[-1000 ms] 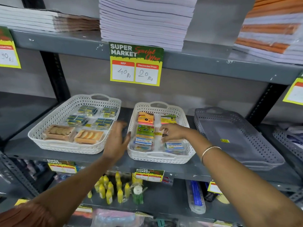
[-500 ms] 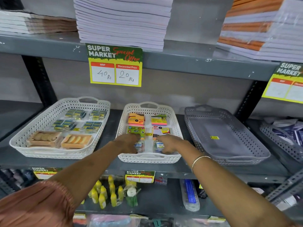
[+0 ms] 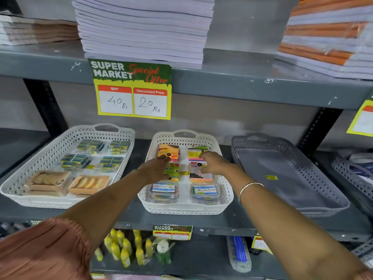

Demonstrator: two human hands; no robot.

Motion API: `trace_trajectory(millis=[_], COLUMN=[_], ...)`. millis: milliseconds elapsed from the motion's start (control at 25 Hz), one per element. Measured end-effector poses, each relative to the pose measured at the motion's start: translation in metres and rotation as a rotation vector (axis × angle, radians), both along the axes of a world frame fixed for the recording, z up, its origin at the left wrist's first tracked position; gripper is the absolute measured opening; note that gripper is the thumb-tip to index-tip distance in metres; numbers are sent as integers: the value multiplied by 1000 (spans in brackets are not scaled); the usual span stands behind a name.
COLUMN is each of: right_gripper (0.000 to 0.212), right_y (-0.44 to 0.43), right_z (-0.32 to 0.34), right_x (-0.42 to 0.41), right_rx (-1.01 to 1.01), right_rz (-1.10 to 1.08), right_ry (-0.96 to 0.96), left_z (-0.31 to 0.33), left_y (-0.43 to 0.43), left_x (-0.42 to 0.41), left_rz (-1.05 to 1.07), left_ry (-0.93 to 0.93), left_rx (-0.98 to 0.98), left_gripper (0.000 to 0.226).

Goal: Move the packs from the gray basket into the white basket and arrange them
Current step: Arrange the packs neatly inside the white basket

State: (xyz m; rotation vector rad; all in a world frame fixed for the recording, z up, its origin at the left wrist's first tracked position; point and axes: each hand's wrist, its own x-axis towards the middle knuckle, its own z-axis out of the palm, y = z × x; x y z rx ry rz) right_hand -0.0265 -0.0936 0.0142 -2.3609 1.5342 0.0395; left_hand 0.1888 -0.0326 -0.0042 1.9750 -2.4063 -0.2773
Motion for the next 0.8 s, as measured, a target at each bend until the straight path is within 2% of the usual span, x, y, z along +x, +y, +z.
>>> trace_trajectory(millis=[120,240,560,800], right_gripper=[88,101,102,106], right_y=[-14,-22,-32,-32], right_z=[-18,-31,-32,-31], right_x=[5,8,8,6], right_rx=[49,90,111,131], right_rz=[61,112,156,161], right_ry=[114,171,194,200], left_z=[-11,-21,-33,-30], left_y=[-22,-36,-44,-43], left_x=[-1,-2,-4,-3], left_rz=[-27,-37,-28,-77], left_ry=[-41,5,116,50], left_rx=[51,80,98,100], left_gripper=[73,82,77,87])
